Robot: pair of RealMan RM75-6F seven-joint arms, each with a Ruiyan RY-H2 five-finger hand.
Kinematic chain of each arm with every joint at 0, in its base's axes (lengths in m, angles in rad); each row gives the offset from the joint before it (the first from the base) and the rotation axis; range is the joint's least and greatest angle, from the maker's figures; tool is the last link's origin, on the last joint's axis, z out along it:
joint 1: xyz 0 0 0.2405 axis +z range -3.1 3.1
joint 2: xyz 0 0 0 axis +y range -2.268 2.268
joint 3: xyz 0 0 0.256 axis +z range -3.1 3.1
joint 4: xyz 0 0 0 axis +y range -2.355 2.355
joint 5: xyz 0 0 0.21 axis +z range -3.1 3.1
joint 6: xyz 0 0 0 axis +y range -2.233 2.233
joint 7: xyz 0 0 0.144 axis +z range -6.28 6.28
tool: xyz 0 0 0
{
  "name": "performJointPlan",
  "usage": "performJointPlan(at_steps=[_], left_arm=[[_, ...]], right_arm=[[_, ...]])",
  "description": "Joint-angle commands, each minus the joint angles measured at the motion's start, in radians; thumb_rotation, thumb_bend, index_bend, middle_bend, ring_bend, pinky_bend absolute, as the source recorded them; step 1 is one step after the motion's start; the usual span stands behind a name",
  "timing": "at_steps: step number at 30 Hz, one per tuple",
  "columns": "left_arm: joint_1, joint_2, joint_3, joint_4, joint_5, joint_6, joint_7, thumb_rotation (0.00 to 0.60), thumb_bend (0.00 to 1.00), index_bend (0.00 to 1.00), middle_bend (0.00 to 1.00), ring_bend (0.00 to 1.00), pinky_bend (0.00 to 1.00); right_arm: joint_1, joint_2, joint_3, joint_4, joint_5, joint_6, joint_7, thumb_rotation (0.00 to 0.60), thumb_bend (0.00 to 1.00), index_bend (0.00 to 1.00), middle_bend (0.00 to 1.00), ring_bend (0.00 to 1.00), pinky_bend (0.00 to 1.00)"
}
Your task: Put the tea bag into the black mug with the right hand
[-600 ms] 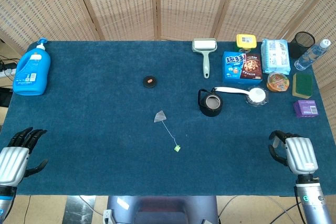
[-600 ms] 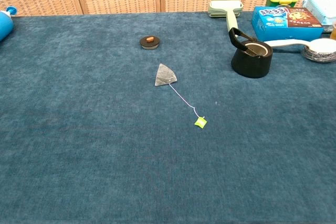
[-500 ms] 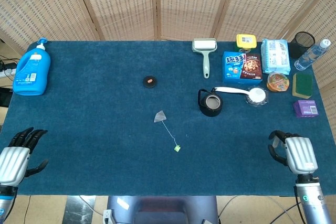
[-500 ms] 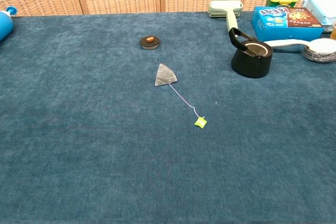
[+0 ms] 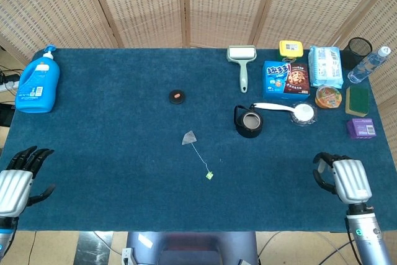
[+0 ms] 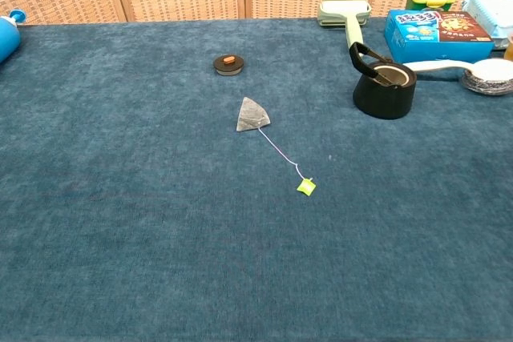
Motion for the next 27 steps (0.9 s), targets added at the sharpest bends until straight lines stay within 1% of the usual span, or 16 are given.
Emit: performJointPlan(at_steps=[1, 7, 10, 12, 14, 15, 16, 20, 23, 26, 27], left_arm=[[-0.006, 0.010, -0.007, -0.008, 0.000, -0.001, 0.004, 0.600, 0.28, 0.16, 0.19, 0.10, 0.13], [-0.008, 0.014, -0.007, -0.013, -0.005, -0.005, 0.007, 0.600, 0.28, 0.16, 0.19, 0.10, 0.13], [-0.011, 0.015, -0.009, -0.012, -0.005, -0.007, 0.008, 0.600, 0.28, 0.16, 0.19, 0.10, 0.13], [-0.014, 0.018, -0.011, -0.013, -0.004, -0.009, 0.009, 0.600, 0.28, 0.16, 0.19, 0.10, 0.13], [-0.016, 0.021, -0.013, -0.014, -0.003, -0.010, 0.011, 0.600, 0.28, 0.16, 0.19, 0.10, 0.13], [-0.019, 0.024, -0.016, -0.015, -0.001, -0.010, 0.014, 0.600, 0.28, 0.16, 0.19, 0.10, 0.13], [-0.022, 0.030, -0.019, -0.017, -0.002, -0.011, 0.016, 0.600, 0.28, 0.16, 0.19, 0.10, 0.13], [-0.029, 0.041, -0.028, -0.024, -0.008, -0.014, 0.024, 0.600, 0.28, 0.16, 0.19, 0.10, 0.13], [-0.036, 0.048, -0.035, -0.030, -0.012, -0.020, 0.030, 0.600, 0.28, 0.16, 0.19, 0.10, 0.13], [-0.046, 0.054, -0.043, -0.036, -0.013, -0.025, 0.037, 0.600, 0.28, 0.16, 0.19, 0.10, 0.13], [-0.050, 0.055, -0.046, -0.037, -0.014, -0.027, 0.039, 0.600, 0.28, 0.16, 0.19, 0.10, 0.13]], right_arm=[[0.042, 0.030, 0.015, -0.032, -0.028, -0.040, 0.036, 0.600, 0.42, 0.47, 0.59, 0.62, 0.60], [0.092, 0.046, 0.023, -0.076, -0.041, -0.101, 0.040, 0.600, 0.42, 0.47, 0.59, 0.62, 0.60], [0.130, 0.055, 0.025, -0.100, -0.053, -0.153, 0.070, 0.600, 0.42, 0.46, 0.60, 0.64, 0.60], [0.159, 0.058, 0.027, -0.110, -0.062, -0.191, 0.095, 0.600, 0.42, 0.45, 0.62, 0.67, 0.63], [0.192, 0.062, 0.031, -0.117, -0.070, -0.233, 0.110, 0.600, 0.41, 0.43, 0.65, 0.72, 0.68], [0.227, 0.060, 0.035, -0.124, -0.086, -0.273, 0.115, 0.600, 0.41, 0.43, 0.66, 0.74, 0.70], [0.269, 0.059, 0.043, -0.128, -0.088, -0.328, 0.122, 0.600, 0.41, 0.42, 0.69, 0.78, 0.75], [0.360, 0.058, 0.057, -0.141, -0.076, -0.451, 0.149, 0.600, 0.39, 0.40, 0.83, 0.96, 0.95], [0.418, 0.046, 0.065, -0.135, -0.060, -0.531, 0.147, 0.600, 0.39, 0.40, 0.91, 1.00, 1.00], [0.469, 0.016, 0.072, -0.122, -0.037, -0.594, 0.132, 0.600, 0.39, 0.42, 0.98, 1.00, 1.00], [0.484, 0.003, 0.072, -0.116, -0.030, -0.614, 0.125, 0.600, 0.39, 0.42, 0.99, 1.00, 1.00]])
